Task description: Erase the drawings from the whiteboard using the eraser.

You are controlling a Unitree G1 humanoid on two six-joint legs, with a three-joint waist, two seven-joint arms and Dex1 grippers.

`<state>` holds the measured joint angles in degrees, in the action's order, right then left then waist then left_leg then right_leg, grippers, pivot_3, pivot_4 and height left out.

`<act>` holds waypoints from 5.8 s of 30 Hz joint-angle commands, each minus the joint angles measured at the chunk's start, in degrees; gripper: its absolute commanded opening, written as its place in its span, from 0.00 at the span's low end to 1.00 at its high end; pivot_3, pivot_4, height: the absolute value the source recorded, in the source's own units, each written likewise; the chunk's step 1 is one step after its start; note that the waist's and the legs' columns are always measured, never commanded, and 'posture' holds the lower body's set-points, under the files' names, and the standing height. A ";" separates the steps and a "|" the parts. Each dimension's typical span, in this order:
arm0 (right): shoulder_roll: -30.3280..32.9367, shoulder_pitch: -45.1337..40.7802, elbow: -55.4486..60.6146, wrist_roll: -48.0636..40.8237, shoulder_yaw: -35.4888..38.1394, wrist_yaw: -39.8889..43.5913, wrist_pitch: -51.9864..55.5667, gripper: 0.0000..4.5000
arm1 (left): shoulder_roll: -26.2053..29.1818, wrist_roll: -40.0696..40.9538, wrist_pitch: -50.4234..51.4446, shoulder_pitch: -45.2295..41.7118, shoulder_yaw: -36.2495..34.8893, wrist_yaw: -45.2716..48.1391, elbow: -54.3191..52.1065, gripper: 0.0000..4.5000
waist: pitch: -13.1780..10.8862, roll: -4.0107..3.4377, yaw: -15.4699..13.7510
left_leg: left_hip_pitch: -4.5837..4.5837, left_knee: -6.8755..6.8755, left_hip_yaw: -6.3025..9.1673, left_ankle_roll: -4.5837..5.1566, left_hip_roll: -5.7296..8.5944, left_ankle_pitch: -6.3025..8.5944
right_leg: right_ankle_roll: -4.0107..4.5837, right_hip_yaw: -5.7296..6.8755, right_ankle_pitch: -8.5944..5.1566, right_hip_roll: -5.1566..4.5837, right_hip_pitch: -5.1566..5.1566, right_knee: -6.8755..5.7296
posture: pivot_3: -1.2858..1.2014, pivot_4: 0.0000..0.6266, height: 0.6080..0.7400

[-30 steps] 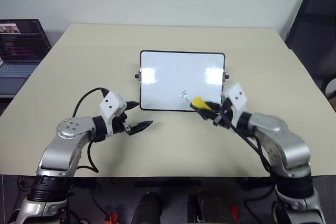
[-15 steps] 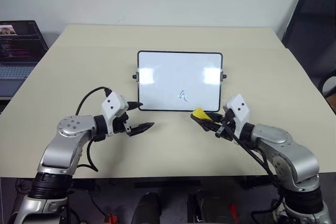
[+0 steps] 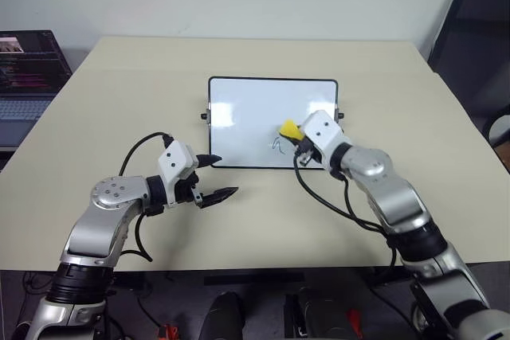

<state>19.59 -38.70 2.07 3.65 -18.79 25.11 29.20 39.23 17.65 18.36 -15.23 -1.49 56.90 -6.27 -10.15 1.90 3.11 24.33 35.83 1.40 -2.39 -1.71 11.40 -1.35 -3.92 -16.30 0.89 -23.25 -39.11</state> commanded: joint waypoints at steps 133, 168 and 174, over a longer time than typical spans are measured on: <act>-12.23 21.98 26.88 1.81 30.01 -12.67 30.81 0.21 | -17.22 -5.69 -18.99 -31.05 17.78 20.28 30.68 1.00 | 0.04 0.05 -0.63 | -0.18 0.08 -0.07 0.03 0.23 -0.16 | -0.06 -0.02 -0.04 0.14 0.04 -0.36 | 0.52 0.24 1.00; -6.00 20.66 28.66 -10.16 29.56 -12.67 16.24 0.99 | -22.67 -9.91 -16.00 -23.60 10.81 0.01 20.74 1.00 | 0.00 -0.03 0.04 | 0.00 0.08 0.03 0.07 0.15 -0.14 | -0.09 -0.04 -0.03 0.14 -0.02 -0.29 | 0.52 0.24 1.00; -6.77 34.30 39.44 -9.85 22.60 -11.94 8.70 0.99 | -23.45 -5.98 0.26 -2.80 -2.14 -20.00 -7.20 1.00 | 0.04 -0.03 0.05 | 0.01 0.03 0.19 0.02 0.02 -0.09 | -0.13 -0.11 -0.08 0.00 0.03 -0.31 | 0.52 0.24 1.00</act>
<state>13.35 -5.98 37.96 -6.79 4.97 13.71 42.58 16.58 9.61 14.82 -20.33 -0.14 42.52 -5.10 -10.12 1.87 3.16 24.35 35.86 1.57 -2.38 -1.67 11.31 -1.48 -4.03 -16.38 0.88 -23.23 -39.38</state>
